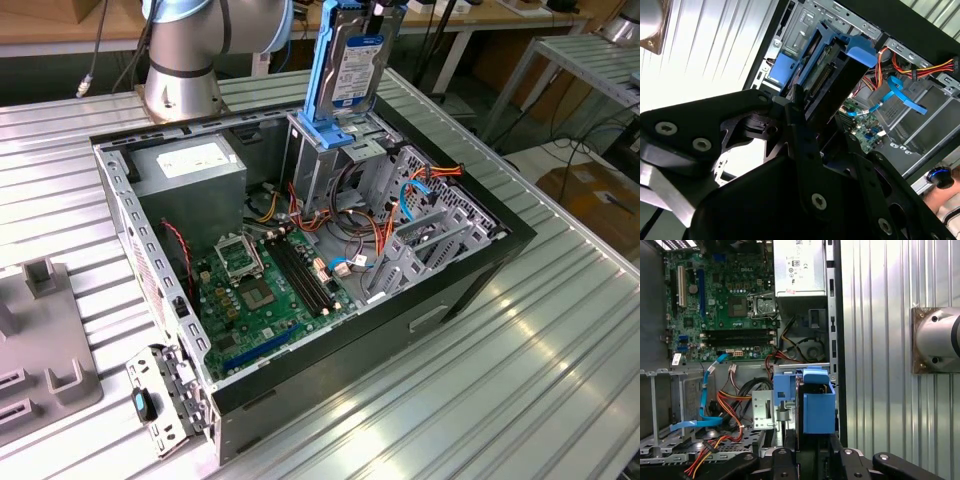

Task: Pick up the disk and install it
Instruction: 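Pick up the disk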

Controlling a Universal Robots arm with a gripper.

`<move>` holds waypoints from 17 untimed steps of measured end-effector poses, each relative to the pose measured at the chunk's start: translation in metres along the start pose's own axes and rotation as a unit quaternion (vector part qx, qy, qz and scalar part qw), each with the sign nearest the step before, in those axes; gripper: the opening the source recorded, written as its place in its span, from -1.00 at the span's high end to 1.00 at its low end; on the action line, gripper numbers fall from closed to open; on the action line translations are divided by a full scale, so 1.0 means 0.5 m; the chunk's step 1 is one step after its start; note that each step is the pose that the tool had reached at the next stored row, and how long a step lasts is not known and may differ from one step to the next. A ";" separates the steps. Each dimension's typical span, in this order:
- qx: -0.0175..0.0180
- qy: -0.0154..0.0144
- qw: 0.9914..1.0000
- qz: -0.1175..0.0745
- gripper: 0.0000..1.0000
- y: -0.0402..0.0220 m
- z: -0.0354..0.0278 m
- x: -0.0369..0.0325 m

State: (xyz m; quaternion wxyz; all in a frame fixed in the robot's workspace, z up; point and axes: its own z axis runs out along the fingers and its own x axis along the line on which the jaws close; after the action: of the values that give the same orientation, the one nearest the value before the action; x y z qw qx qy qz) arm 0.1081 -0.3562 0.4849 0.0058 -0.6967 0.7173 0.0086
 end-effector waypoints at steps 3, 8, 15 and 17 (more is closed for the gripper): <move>0.000 0.000 1.000 0.000 0.30 0.000 0.000 0.000; 0.000 0.000 1.000 0.000 0.30 0.000 0.000 0.000; 0.000 0.000 1.000 0.000 0.30 -0.001 0.000 0.016; 0.000 0.000 1.000 0.000 0.30 -0.001 0.000 0.021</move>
State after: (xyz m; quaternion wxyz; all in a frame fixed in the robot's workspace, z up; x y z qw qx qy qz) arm 0.1082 -0.3669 0.4849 0.0057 -0.6967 0.7173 0.0085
